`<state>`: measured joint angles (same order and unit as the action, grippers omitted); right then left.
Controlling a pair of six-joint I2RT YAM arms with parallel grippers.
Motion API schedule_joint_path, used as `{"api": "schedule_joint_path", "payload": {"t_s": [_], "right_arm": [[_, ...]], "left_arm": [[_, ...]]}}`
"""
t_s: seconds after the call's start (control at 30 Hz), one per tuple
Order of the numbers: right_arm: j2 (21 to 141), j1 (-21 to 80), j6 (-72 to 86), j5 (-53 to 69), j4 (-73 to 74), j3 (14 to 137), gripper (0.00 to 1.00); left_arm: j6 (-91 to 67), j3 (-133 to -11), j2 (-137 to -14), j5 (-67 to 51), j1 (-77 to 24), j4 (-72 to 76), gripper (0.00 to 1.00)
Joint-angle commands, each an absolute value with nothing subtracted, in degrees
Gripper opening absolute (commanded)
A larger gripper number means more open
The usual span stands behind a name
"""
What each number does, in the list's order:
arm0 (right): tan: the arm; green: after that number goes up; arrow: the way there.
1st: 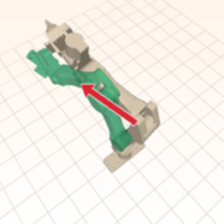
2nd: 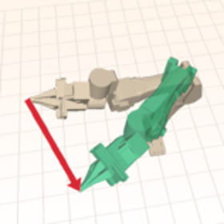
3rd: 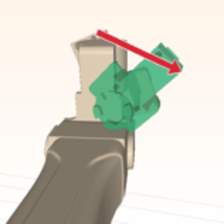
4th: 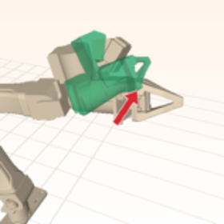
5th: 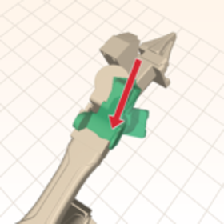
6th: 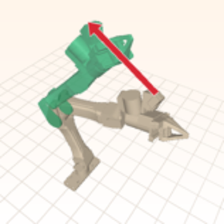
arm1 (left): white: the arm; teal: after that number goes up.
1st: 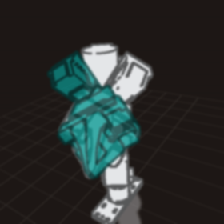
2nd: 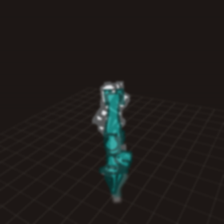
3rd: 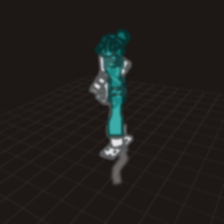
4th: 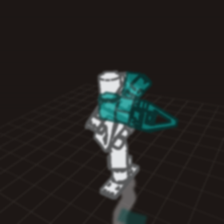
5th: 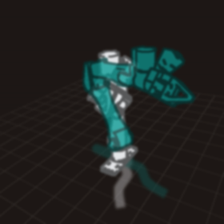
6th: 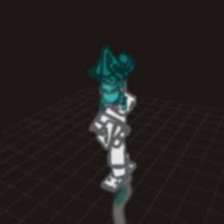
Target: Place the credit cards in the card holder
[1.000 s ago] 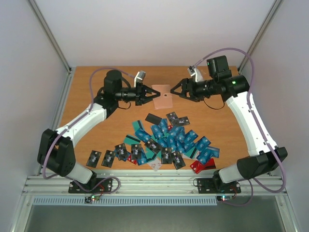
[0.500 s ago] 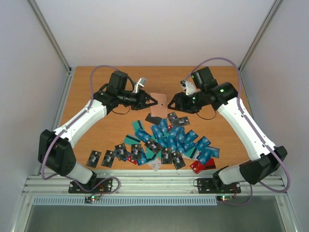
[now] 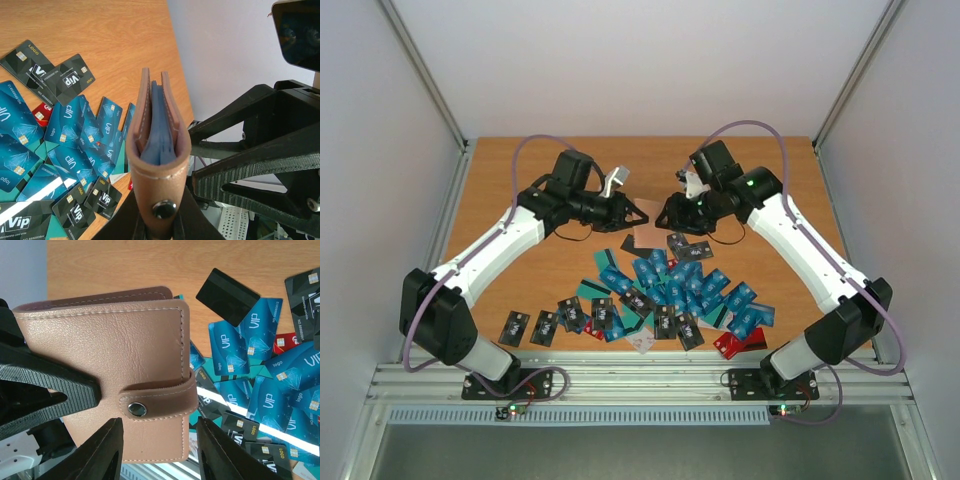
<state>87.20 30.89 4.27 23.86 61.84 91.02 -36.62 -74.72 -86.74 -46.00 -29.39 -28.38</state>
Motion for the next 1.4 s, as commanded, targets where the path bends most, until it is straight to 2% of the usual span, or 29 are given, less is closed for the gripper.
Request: {"api": "schedule_joint_path", "payload": {"t_s": [0.0,0.67,1.27,1.37], "right_arm": [[87.8,31.9,5.2,23.9,59.9,92.5,0.41],[90.0,33.8,3.0,21.2,61.3,91.8,0.35],[93.3,34.8,1.8,12.9,66.7,92.0,0.15],[93.6,34.8,1.7,12.4,67.3,92.0,0.09]], "left_arm": [[-35.1,-77.2,-86.9,-45.7,-29.9,-29.1,0.0],[-33.6,-79.0,-87.4,-47.2,-32.4,-30.4,0.0],[-33.6,-79.2,-86.9,-48.6,-32.9,-29.5,0.0],[-33.3,-79.2,-86.9,-48.2,-32.9,-30.2,0.0]]}}
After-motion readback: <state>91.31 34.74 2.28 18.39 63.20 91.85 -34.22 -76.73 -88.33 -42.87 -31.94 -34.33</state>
